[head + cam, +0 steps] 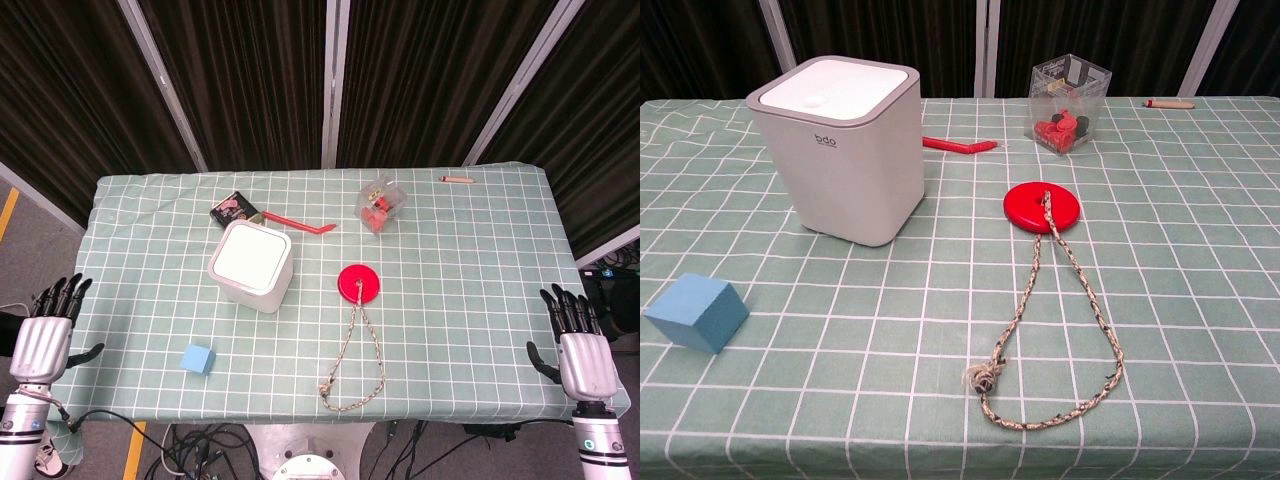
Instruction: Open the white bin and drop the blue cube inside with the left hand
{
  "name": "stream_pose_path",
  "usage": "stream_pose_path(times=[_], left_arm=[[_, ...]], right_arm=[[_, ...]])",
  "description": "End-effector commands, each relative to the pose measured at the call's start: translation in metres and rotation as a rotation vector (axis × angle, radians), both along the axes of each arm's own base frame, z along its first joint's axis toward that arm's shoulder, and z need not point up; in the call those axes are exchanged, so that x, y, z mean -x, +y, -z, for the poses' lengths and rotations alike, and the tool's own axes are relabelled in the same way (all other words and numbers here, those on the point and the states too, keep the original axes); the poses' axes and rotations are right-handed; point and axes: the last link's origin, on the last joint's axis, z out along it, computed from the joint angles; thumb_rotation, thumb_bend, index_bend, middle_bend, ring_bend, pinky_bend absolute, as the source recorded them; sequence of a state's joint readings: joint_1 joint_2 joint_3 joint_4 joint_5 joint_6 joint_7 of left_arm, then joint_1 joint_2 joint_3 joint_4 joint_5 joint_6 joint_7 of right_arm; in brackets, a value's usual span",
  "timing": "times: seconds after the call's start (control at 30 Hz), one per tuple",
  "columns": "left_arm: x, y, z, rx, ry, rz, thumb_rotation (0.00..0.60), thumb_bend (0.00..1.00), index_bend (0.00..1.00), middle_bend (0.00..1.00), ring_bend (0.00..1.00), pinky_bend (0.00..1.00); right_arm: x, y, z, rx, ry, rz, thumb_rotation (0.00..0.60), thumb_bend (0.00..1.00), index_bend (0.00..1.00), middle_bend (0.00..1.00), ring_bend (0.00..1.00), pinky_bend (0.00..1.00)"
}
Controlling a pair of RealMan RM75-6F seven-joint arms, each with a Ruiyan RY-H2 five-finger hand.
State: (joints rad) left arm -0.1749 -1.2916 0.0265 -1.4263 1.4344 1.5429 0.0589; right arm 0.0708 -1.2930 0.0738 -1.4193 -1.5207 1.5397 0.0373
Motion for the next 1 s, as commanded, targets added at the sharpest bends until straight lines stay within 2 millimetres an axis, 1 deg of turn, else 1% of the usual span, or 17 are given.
stream_pose_path(times=[0.03, 0.17, 0.3, 0.37, 0.57, 0.63, 0.73, 0.8, 0.87, 1.0], left_arm=[[-0.001, 0.0, 0.0, -0.002, -0.004, 0.006, 0.6, 0.07, 0.05, 0.04, 0.0, 0.12], [-0.005, 0.003, -0.002, -0.002, -0.013, 0.026, 0.6, 0.07, 0.05, 0.04, 0.0, 0.12], [-0.022, 0.012, -0.006, 0.011, -0.036, 0.095, 0.6, 0.07, 0.05, 0.04, 0.0, 0.12], [-0.039, 0.02, -0.006, 0.032, -0.052, 0.158, 0.6, 0.07, 0.05, 0.04, 0.0, 0.12], [-0.1, 0.043, 0.002, 0.146, -0.068, 0.374, 0.6, 0.1, 0.05, 0.06, 0.0, 0.12], [-0.122, 0.05, 0.006, 0.201, -0.07, 0.435, 0.6, 0.13, 0.05, 0.07, 0.0, 0.12], [-0.147, 0.062, 0.011, 0.269, -0.075, 0.493, 0.6, 0.17, 0.05, 0.1, 0.0, 0.12], [-0.159, 0.07, 0.016, 0.311, -0.074, 0.507, 0.6, 0.19, 0.05, 0.12, 0.0, 0.12], [-0.166, 0.078, 0.022, 0.344, -0.068, 0.504, 0.6, 0.2, 0.05, 0.13, 0.0, 0.12], [-0.168, 0.09, 0.033, 0.38, -0.075, 0.466, 0.6, 0.21, 0.05, 0.14, 0.0, 0.12]], right_arm=[[0.0, 0.0, 0.0, -0.003, 0.002, 0.004, 0.6, 0.27, 0.0, 0.0, 0.0, 0.0], [0.0, 0.0, 0.001, -0.012, 0.003, 0.006, 0.6, 0.27, 0.0, 0.0, 0.0, 0.0], [0.001, -0.001, 0.0, -0.012, 0.002, 0.01, 0.6, 0.27, 0.0, 0.0, 0.0, 0.0], [0.001, -0.001, -0.001, -0.013, 0.001, 0.012, 0.6, 0.27, 0.0, 0.0, 0.0, 0.0], [0.005, -0.001, -0.004, -0.009, 0.012, 0.025, 0.6, 0.27, 0.0, 0.0, 0.0, 0.0], [0.005, -0.002, -0.005, -0.009, 0.012, 0.026, 0.6, 0.27, 0.0, 0.0, 0.0, 0.0], [0.005, -0.004, -0.004, -0.008, 0.011, 0.025, 0.6, 0.27, 0.0, 0.0, 0.0, 0.0], [0.005, -0.005, -0.002, -0.012, 0.008, 0.026, 0.6, 0.27, 0.0, 0.0, 0.0, 0.0], [0.005, -0.005, -0.001, -0.017, 0.005, 0.025, 0.6, 0.27, 0.0, 0.0, 0.0, 0.0], [0.007, -0.007, 0.0, -0.018, 0.0, 0.029, 0.6, 0.27, 0.0, 0.0, 0.0, 0.0]])
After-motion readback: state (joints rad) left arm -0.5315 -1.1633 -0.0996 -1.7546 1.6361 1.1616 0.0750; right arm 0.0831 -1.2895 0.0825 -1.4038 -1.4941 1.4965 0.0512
